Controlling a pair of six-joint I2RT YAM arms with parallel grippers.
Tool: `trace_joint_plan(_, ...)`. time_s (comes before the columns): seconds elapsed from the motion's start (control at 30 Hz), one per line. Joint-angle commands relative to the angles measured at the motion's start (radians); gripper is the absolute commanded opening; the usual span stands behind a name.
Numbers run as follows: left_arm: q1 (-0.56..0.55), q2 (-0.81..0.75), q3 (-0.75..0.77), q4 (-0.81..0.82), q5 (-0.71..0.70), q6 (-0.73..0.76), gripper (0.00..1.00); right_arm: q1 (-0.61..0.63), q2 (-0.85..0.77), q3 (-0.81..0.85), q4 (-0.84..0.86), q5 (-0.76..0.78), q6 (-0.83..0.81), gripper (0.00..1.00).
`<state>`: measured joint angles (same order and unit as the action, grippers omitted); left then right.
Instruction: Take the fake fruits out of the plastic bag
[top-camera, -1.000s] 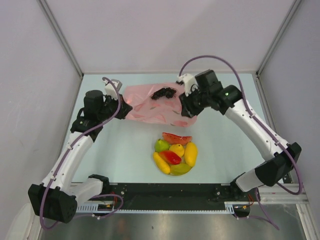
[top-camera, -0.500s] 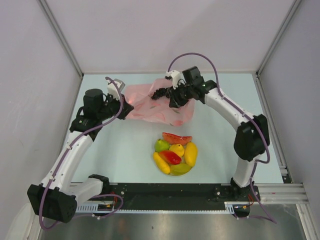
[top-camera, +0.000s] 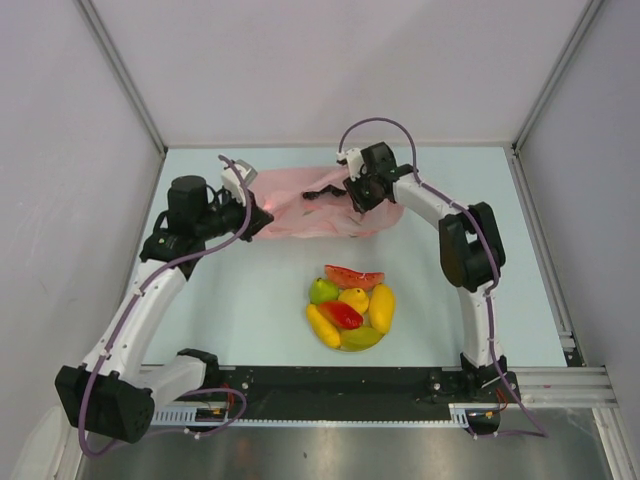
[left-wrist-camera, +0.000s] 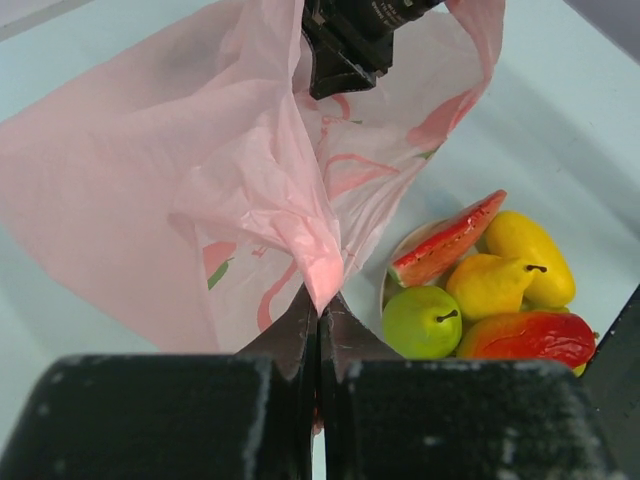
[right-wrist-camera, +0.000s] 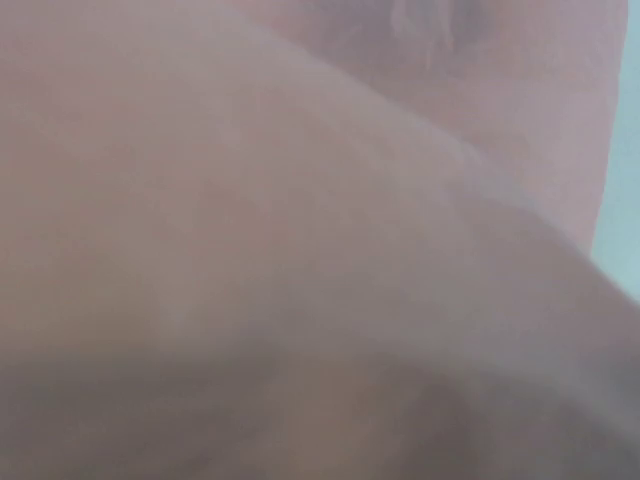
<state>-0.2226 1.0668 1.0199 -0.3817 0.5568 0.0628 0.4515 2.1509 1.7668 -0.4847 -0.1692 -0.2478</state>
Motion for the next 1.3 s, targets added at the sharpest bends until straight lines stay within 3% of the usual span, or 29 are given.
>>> trace_joint_plan(0.0, -0.004, 0.007, 0.077, -0.034, 0.09, 0.032, 0.01, -0.017, -0.057, -0.062, 0.015, 0.037, -0.149, 0.36)
trace_joint_plan(0.2, -0.004, 0.002, 0.106, -0.048, 0.192, 0.035, 0.0, -0.076, -0.203, -0.288, -0.032, 0.036, -0.168, 0.34)
trace_joint_plan(0.37, -0.001, 0.024, 0.141, -0.036, 0.209, -0.009, 0.0, -0.109, -0.292, -0.296, -0.02, -0.058, -0.183, 0.33)
trace_joint_plan(0.5, -0.001, 0.076, 0.125, 0.0, 0.175, -0.018, 0.09, -0.105, -0.244, -0.267, 0.026, -0.119, -0.165, 0.32)
trace_joint_plan(0.6, -0.001, 0.084, 0.115, 0.038, 0.14, -0.038, 0.09, -0.08, -0.208, -0.231, 0.047, -0.124, -0.143, 0.31)
trace_joint_plan(0.77, -0.012, 0.097, 0.114, 0.058, 0.011, -0.049, 0.0, -0.016, -0.169, -0.195, 0.11, -0.079, -0.122, 0.36)
trace_joint_plan(1.1, -0.109, 0.107, 0.112, 0.035, -0.123, 0.052, 0.0, -0.007, -0.094, -0.228, 0.455, 0.069, -0.194, 0.38)
trace_joint_plan(1.27, -0.169, 0.177, 0.186, 0.003, -0.139, 0.083, 0.0, -0.017, -0.02, -0.178, 0.44, 0.066, -0.234, 0.38)
